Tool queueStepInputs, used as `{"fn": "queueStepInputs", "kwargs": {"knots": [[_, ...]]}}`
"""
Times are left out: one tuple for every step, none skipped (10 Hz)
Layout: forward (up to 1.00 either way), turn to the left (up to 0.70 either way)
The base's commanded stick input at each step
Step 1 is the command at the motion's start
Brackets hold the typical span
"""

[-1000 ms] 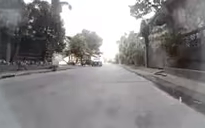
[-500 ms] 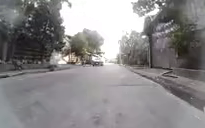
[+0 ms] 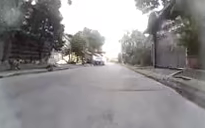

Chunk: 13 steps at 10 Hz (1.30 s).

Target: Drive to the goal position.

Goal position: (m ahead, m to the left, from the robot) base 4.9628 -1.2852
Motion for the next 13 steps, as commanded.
{"fn": "queueStepInputs", "kwargs": {"knots": [[1.00, 0.00], [1.00, 0.00], [1.00, -0.04], [1.00, -0.12], [1.00, -0.21], [1.00, -0.29], [1.00, -0.38], [1.00, -0.40], [1.00, -0.40], [1.00, -0.19], [1.00, -0.02], [1.00, -0.09], [1.00, -0.40]]}}
